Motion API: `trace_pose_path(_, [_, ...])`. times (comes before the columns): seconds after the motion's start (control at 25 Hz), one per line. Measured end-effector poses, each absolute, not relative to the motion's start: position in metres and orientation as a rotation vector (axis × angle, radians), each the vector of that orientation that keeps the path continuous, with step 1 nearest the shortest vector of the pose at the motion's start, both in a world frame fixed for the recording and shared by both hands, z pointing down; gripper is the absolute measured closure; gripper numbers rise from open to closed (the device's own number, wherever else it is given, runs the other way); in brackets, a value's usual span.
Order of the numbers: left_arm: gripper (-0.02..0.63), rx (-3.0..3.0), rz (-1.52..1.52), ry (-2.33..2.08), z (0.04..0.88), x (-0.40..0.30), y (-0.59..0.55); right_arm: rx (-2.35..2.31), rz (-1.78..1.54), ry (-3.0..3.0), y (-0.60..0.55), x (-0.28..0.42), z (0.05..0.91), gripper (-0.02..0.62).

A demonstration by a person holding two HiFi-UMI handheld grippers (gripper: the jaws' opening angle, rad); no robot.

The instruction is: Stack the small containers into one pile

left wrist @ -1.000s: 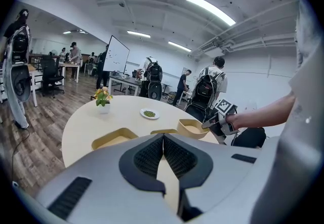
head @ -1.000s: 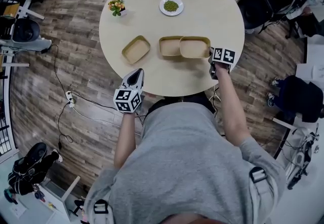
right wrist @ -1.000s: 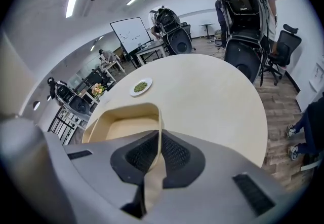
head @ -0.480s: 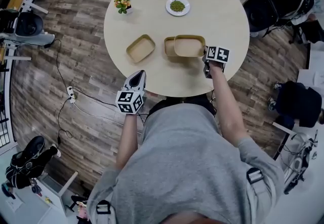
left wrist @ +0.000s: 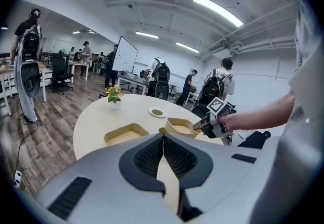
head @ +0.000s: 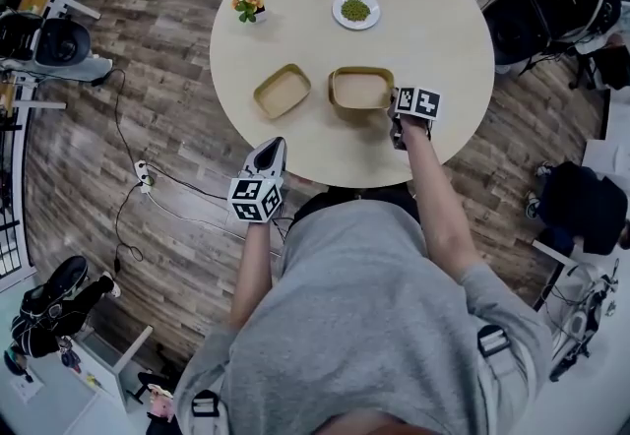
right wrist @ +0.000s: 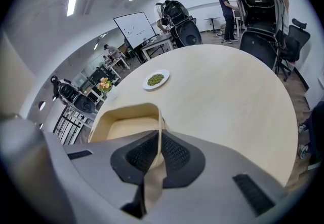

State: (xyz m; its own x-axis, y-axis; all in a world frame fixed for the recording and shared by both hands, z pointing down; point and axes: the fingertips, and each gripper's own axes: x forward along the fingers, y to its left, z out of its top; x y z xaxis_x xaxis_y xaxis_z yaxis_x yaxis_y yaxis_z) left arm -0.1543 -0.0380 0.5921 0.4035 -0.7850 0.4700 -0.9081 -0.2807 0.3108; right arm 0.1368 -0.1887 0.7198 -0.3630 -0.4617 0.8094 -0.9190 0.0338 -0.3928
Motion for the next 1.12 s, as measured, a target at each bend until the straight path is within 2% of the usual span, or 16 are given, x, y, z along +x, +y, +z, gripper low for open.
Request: trace_pose_path(1.12, [0.586,2.122,0.318,-1.409,0.598,-0.158,-0.04,1.431,1.26,-1.785,-0.195,0.121,0.738,0.572])
